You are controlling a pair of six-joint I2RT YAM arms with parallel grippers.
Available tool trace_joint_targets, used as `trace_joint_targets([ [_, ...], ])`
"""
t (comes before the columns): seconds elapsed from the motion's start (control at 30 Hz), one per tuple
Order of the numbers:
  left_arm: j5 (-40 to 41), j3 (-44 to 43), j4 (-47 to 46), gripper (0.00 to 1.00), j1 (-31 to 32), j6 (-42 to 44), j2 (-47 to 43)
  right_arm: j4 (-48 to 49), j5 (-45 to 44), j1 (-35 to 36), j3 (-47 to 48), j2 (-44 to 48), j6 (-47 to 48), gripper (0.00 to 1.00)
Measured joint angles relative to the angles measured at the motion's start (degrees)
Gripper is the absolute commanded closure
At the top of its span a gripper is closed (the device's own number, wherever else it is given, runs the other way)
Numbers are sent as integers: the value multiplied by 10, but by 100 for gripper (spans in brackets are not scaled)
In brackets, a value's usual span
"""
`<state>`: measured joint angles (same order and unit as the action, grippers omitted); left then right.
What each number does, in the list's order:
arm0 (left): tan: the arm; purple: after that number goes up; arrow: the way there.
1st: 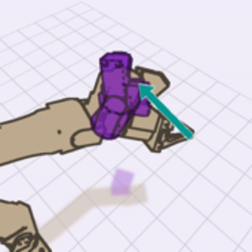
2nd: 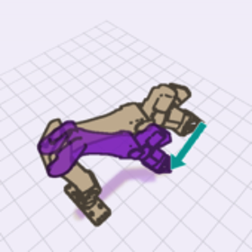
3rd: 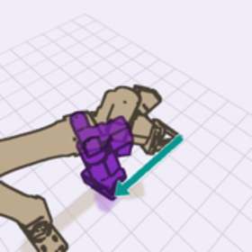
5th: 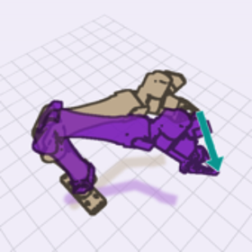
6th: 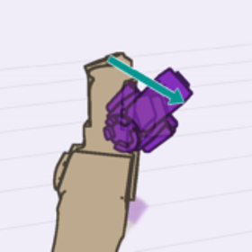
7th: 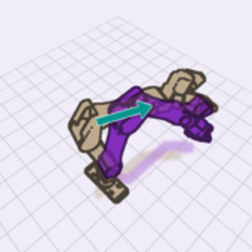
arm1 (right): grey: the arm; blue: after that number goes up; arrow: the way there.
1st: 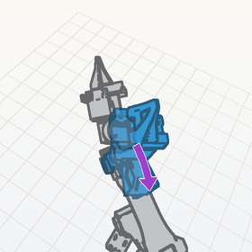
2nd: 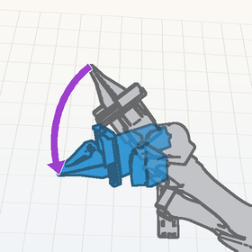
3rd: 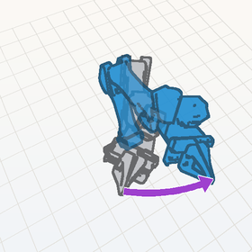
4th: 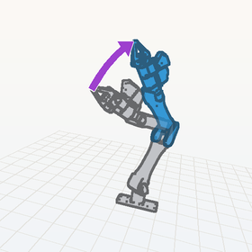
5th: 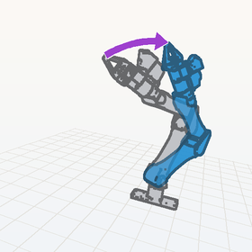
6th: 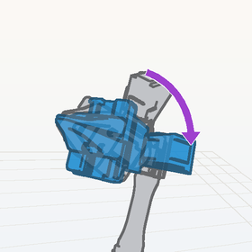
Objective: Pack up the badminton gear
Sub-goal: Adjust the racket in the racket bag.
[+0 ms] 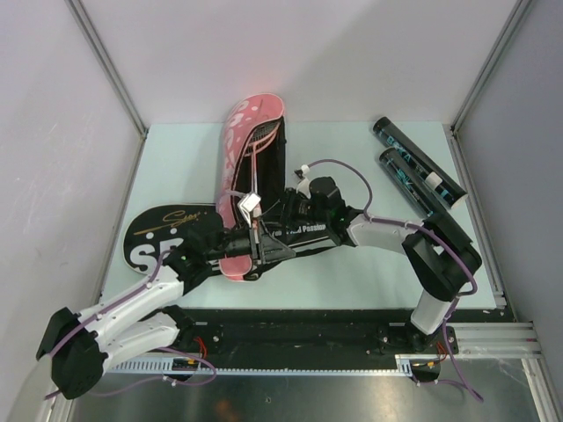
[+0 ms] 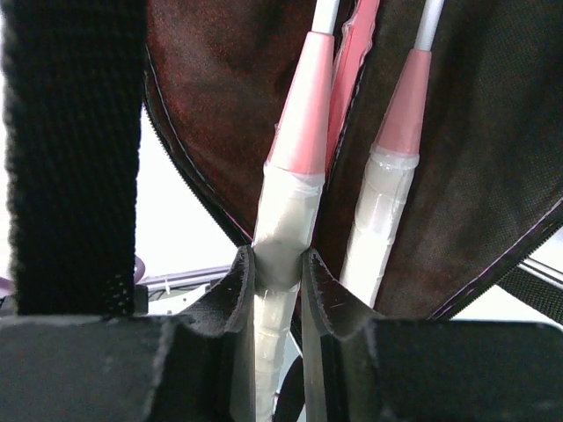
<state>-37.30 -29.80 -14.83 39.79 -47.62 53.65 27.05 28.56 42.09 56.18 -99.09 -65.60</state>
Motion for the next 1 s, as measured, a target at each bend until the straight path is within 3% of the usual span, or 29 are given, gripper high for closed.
trace_joint_targets([
  [0.33, 11, 8, 30, 100, 0, 13, -92, -1, 106, -43, 3, -23, 32, 100],
  [0.53, 100, -38, 202, 100, -16, 64, -133, -29, 110, -54, 1, -22, 88, 100],
  [0.67, 162, -59, 252, 100, -17, 78, -132, -63, 74, -57, -21, 4, 132, 100],
  [0.7, 171, -63, 259, 100, -17, 83, -126, -70, 70, -58, -23, 8, 141, 92],
  [0.73, 177, -64, 260, 100, -17, 88, -120, -78, 65, -60, -24, 11, 152, 72],
  [0.83, 175, -62, 254, 100, -17, 92, -110, -101, 63, -67, -25, 13, 184, 46],
  [0.93, 159, -45, 214, 100, -17, 88, -120, -96, 15, -93, -24, 19, 224, 30],
  [1.0, 146, -33, 179, 99, -17, 79, -132, -98, -36, -123, -24, 36, 268, 26],
])
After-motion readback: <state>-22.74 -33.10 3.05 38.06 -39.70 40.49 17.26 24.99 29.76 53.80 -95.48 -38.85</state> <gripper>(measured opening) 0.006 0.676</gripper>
